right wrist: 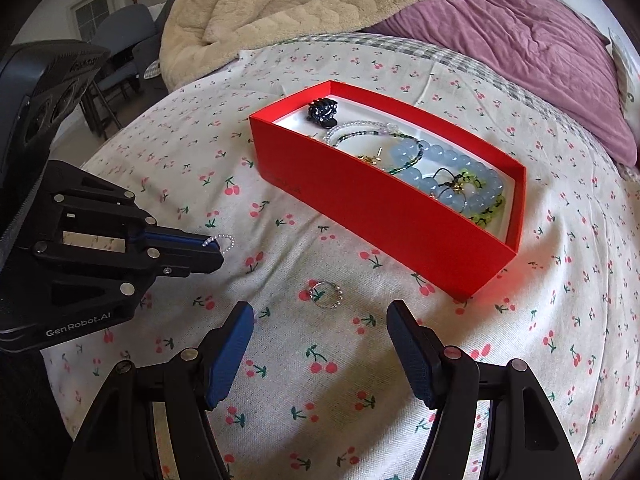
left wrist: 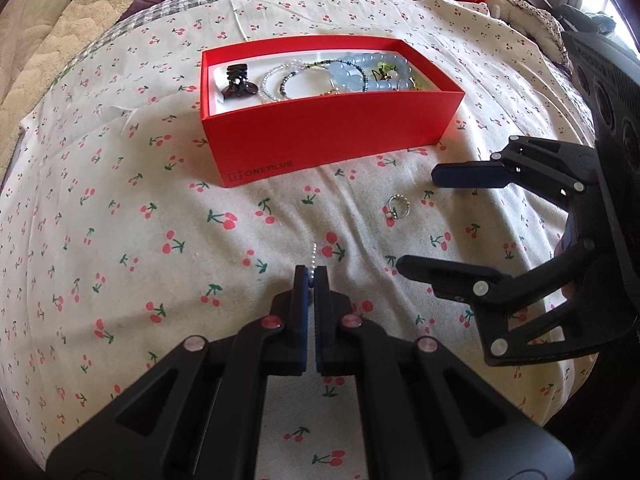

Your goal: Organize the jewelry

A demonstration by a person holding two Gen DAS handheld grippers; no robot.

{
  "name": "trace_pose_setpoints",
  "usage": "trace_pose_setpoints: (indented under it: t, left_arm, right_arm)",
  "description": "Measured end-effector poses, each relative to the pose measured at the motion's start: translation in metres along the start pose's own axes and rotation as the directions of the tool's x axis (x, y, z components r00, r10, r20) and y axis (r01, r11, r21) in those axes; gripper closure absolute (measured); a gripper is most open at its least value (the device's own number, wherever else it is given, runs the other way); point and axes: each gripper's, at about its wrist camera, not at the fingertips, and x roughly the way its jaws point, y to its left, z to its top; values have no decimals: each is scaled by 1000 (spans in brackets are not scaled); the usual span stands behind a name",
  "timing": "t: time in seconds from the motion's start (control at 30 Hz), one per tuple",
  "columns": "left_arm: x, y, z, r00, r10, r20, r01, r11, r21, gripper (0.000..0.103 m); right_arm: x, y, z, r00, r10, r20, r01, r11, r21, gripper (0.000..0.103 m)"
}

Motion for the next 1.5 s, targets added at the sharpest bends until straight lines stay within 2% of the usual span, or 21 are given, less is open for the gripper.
trace_pose_setpoints:
  t: [0.23,0.67,0.83,1.03,1.5]
  left_arm:
    - [2,-1,-1,1000,2,-13,-2,1000,-5,100]
    - [4,1,0,1000,-4,-18,4,1000,-18,100]
    - [5,1,0,1000,-2,-18,2,1000,-18,100]
    - [6,0,1,1000,-2,-19,2,1000,-12,100]
    - [0,5,2,1000,-3,5,3,1000,-20,100]
  right_arm:
    - [13,4,0,1000,1,-13,-1,1000,-22,40]
    - [15,3,0,1000,2,-9,-2,1000,-21,63]
    - [16,3,1,1000,7,-10,-7,1000,-23,66]
    - [16,-2,1,1000,-10,-10,9,1000,-9,83]
    - [10,-1,4,999,-39,-6,39,999,-27,83]
